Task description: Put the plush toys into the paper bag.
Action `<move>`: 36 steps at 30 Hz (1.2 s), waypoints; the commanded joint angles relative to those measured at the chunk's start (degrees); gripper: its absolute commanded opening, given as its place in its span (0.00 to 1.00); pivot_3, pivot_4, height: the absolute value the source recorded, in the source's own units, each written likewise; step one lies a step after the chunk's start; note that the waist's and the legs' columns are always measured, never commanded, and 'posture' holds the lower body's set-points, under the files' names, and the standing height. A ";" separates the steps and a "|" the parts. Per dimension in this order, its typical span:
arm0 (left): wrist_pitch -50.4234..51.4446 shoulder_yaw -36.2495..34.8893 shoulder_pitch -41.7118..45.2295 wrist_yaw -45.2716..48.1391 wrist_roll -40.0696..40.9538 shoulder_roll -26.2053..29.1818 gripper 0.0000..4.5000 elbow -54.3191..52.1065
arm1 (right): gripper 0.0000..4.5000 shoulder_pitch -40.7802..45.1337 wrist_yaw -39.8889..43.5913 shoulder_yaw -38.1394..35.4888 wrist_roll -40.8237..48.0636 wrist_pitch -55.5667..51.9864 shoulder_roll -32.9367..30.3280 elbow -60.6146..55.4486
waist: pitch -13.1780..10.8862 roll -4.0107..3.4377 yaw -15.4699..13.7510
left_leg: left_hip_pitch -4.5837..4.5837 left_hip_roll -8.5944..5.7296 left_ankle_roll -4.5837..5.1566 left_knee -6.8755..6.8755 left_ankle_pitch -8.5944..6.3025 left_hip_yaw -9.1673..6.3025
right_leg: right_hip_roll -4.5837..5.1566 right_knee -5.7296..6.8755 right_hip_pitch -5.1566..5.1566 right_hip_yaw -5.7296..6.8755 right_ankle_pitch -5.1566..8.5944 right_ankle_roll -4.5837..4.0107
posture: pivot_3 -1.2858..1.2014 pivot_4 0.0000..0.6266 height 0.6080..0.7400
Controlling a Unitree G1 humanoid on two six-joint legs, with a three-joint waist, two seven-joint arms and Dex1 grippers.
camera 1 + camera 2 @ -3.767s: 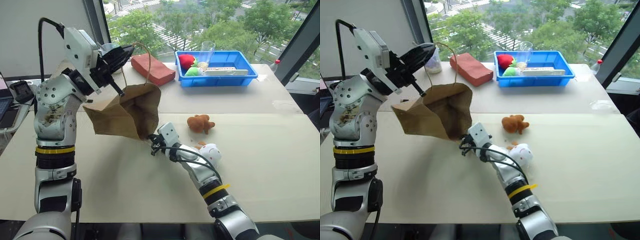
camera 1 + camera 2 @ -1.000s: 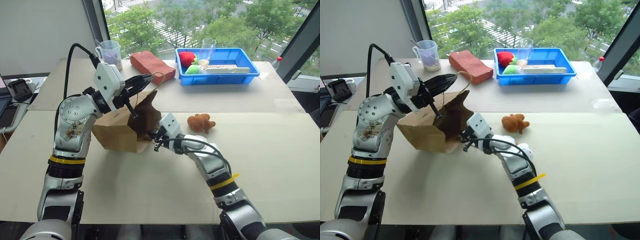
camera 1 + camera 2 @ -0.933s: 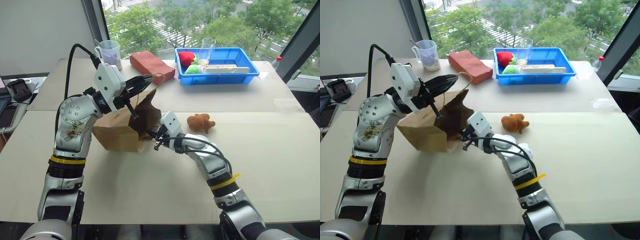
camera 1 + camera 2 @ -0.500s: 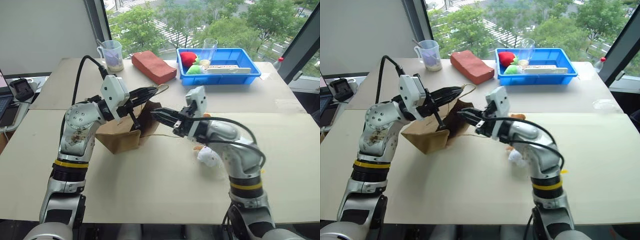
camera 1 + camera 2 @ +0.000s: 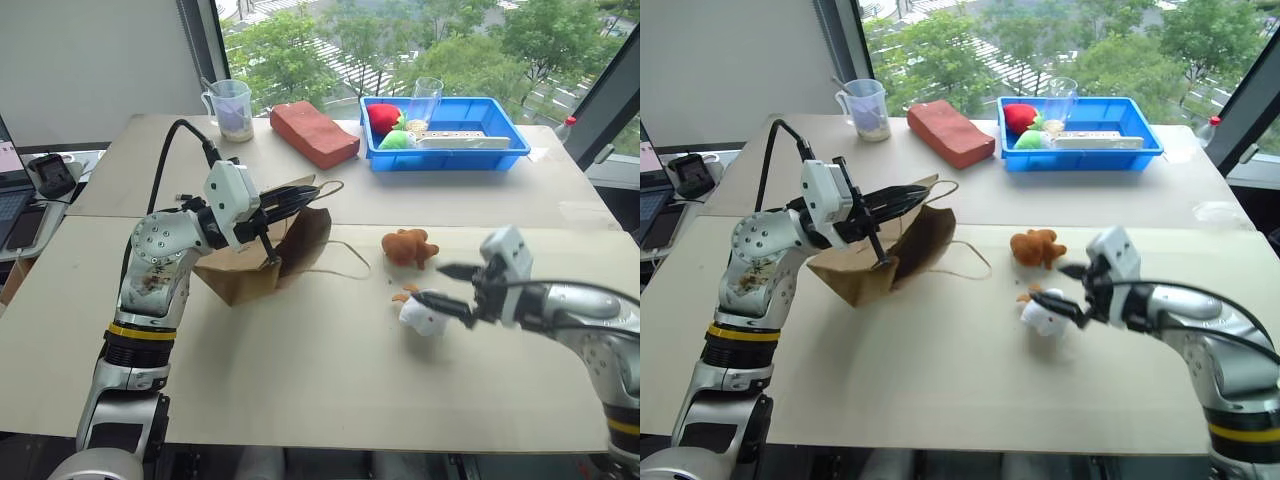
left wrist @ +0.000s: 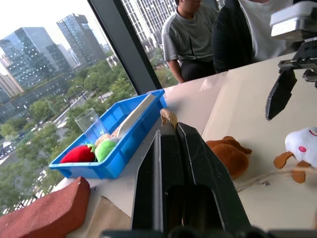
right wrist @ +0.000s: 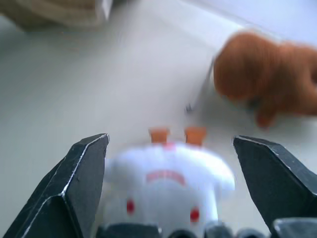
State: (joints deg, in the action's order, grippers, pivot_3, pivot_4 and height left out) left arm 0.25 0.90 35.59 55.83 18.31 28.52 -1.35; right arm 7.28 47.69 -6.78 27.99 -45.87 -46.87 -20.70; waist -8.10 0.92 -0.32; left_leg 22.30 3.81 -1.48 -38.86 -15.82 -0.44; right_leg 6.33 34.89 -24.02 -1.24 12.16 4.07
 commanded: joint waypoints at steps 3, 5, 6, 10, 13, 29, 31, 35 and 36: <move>0.17 -0.45 0.73 0.51 1.24 0.58 0.00 -2.44 | 0.99 -2.71 -0.03 5.63 -7.90 8.30 -1.74 1.48 | -0.01 0.02 0.36 | -0.10 -0.06 -0.01 -0.06 0.02 0.03 | -0.03 -0.07 -0.02 -0.18 0.03 -0.03 | 0.52 0.24 1.00; 0.35 -0.55 0.58 0.47 1.24 0.68 0.00 -2.68 | 0.99 -2.35 -1.53 6.40 -9.06 9.20 -0.41 2.58 | -0.02 0.03 0.33 | -0.11 -0.06 -0.02 -0.07 0.02 0.03 | -0.05 -0.06 -0.01 -0.23 0.04 -0.04 | 0.52 0.24 1.00; 0.44 -0.60 0.47 0.43 1.24 0.75 0.00 -2.82 | 0.99 -2.08 -1.78 6.57 -9.23 9.92 0.24 2.93 | -0.02 0.03 0.33 | -0.11 -0.07 -0.03 -0.08 0.03 0.03 | -0.06 -0.05 -0.02 -0.27 0.04 -0.04 | 0.52 0.24 1.00; 0.84 -0.70 0.15 0.16 1.13 0.88 0.00 -3.32 | 0.72 -0.73 -1.99 5.49 -9.40 12.29 2.54 5.25 | -0.02 0.03 0.30 | -0.13 -0.08 -0.03 -0.07 0.03 0.03 | -0.09 -0.04 -0.02 -0.36 0.04 -0.04 | 0.52 0.24 1.00; 1.16 -0.78 0.09 0.01 1.02 0.90 0.00 -3.62 | 0.50 -0.39 -1.35 4.41 -8.84 13.44 2.85 6.09 | -0.02 0.03 -0.07 | -0.12 -0.08 -0.03 -0.05 0.03 0.03 | -0.10 0.00 -0.02 -0.36 0.04 -0.04 | 0.52 0.24 1.00; 1.11 -0.35 0.94 0.11 0.61 0.91 0.00 -3.00 | 0.01 2.34 2.84 0.91 -2.93 11.41 1.29 3.33 | -0.02 0.03 -0.37 | -0.07 -0.10 -0.03 -0.06 0.03 0.03 | -0.10 0.03 0.00 -0.42 0.04 -0.03 | 0.52 0.24 1.00; 1.12 -0.30 0.98 0.06 0.55 0.87 0.00 -2.99 | 0.01 2.12 3.22 0.23 -2.70 11.41 0.51 3.06 | -0.02 0.03 -0.37 | -0.08 -0.10 -0.02 -0.06 0.03 0.03 | -0.10 0.03 0.01 -0.42 0.04 -0.03 | 0.52 0.24 1.00; 1.06 -0.30 0.97 0.05 0.52 0.84 0.00 -2.96 | 0.01 1.54 4.36 -0.63 -2.17 11.50 -1.00 1.30 | -0.02 0.03 -0.35 | -0.08 -0.10 -0.02 -0.06 0.03 0.03 | -0.10 0.03 0.00 -0.43 0.04 -0.03 | 0.52 0.24 1.00; 1.05 -0.33 0.98 0.04 0.53 0.85 0.00 -2.95 | 0.01 2.08 4.67 -1.36 -1.02 10.75 -1.00 0.87 | -0.02 0.03 -0.33 | -0.08 -0.10 -0.02 -0.06 0.03 0.03 | -0.10 0.03 0.00 -0.43 0.04 -0.03 | 0.52 0.24 1.00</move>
State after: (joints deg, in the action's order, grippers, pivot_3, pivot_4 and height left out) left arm 1.55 1.14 35.59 56.14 18.28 29.01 -2.87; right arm 8.36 51.70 -5.62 24.69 -34.68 -47.20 -17.43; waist -8.12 0.95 -0.65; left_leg 22.21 3.71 -1.50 -38.92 -15.80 -0.40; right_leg 6.22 34.92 -24.01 -1.68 12.20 4.03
